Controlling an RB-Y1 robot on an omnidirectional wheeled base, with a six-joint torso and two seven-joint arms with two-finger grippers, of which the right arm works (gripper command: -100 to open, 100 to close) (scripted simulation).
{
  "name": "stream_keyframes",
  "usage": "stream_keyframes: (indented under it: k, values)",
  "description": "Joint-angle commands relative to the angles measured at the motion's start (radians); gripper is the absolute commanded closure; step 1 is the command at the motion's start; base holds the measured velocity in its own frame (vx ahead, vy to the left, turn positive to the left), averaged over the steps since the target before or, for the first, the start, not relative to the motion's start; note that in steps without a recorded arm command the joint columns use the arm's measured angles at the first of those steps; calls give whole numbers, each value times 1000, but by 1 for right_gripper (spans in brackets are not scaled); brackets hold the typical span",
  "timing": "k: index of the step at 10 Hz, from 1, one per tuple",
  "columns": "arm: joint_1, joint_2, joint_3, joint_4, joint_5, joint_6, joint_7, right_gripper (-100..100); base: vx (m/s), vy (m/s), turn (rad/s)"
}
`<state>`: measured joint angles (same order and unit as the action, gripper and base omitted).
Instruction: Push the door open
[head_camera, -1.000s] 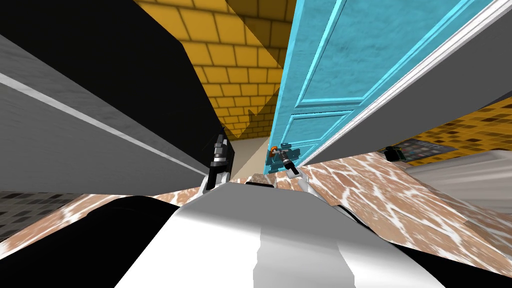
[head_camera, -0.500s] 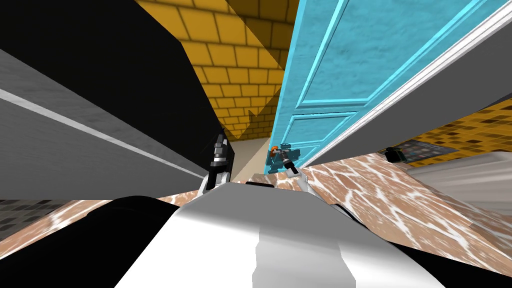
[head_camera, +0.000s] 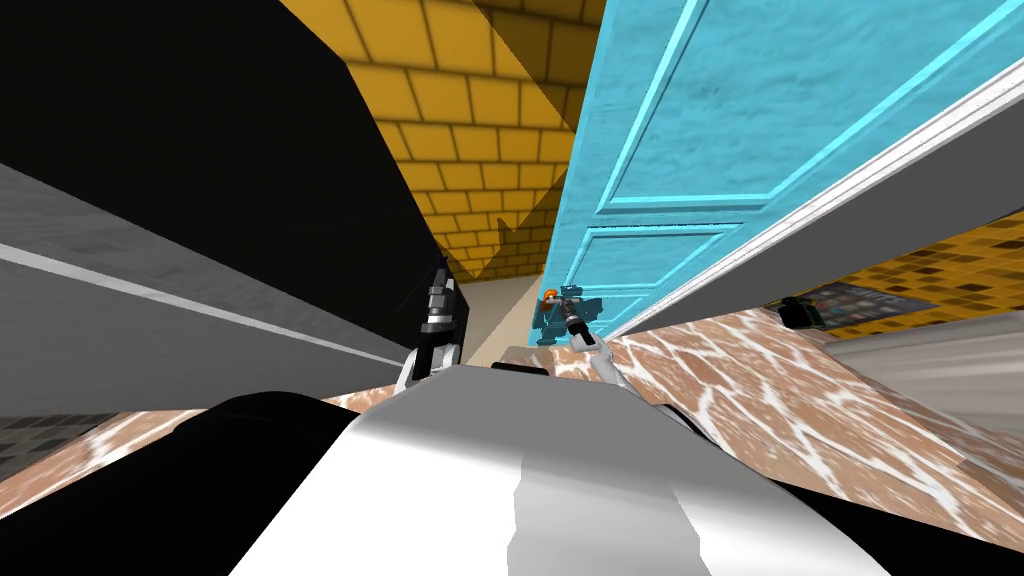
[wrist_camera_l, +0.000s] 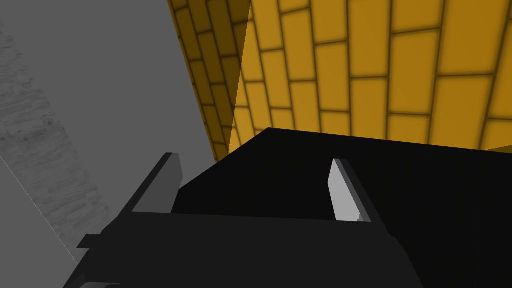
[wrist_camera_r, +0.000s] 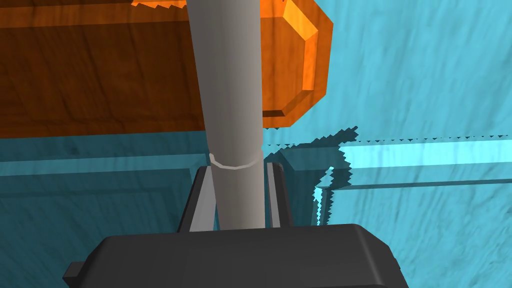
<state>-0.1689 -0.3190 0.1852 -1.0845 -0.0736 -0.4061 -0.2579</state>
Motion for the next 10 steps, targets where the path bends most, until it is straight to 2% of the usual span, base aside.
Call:
stream_keyframes:
  k: [1,2,5,6,10]
  values:
    - [-31,7,-41,30,1,-14,21,100,95,39,-27]
    - [-31,7,-41,30,1,-14,21,100,67,23,-14]
    - [-54,36,-90,61,6,-12,54,100,67,44,-22]
    - [-54,36,-90,61,6,-12,54,100,71,40,-28]
    - [-87,78,-159,104,15,-9,101,100,83,36,-16]
